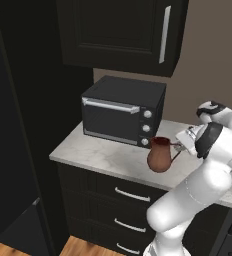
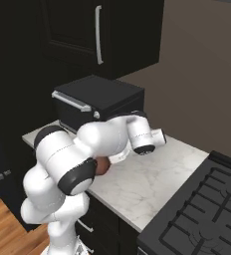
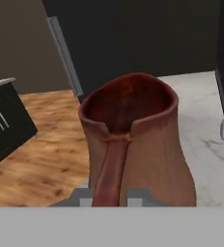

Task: Move the baguette and radish from the top shelf to the second highest shelf to make space. Then, place the pitcher from the counter on the cleared top shelf.

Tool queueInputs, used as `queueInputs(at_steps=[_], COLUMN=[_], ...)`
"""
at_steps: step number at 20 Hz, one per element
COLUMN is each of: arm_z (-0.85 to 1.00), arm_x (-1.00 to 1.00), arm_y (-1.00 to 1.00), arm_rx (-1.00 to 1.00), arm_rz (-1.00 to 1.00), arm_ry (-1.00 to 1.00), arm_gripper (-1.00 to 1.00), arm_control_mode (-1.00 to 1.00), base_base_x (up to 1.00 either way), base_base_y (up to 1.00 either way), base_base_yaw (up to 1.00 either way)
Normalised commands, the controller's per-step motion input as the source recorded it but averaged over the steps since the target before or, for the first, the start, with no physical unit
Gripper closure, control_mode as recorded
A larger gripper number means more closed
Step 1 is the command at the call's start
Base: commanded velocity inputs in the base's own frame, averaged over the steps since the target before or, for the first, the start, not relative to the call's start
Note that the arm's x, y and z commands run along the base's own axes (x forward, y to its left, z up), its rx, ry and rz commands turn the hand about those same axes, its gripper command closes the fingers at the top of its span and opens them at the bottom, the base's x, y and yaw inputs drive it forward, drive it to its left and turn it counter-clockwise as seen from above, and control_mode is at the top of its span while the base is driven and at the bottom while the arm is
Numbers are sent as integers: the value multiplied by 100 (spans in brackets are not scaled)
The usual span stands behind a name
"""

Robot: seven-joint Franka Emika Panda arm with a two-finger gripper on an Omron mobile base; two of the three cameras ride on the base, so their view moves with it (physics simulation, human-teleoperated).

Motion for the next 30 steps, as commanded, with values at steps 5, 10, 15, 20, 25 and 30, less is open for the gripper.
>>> queueInputs(at_steps=[5, 10, 15, 20, 25, 30], arm_z=[46, 75, 59, 69, 75, 70], arm_x=[-55, -55, -60, -60, -56, -47], arm_y=[71, 72, 75, 47, 33, 32], arm_rx=[0, 0, 0, 0, 0, 0], arm_rz=[-11, -21, -34, -39, -40, -40], arm_ry=[-20, -24, -7, 0, 0, 0], arm_gripper=[100, 100, 100, 100, 100, 100], arm_control_mode=[-100, -100, -100, -100, -100, -100], base_base_x=[0, 0, 0, 0, 0, 0], base_base_y=[0, 0, 0, 0, 0, 0], base_base_yaw=[0, 0, 0, 0, 0, 0])
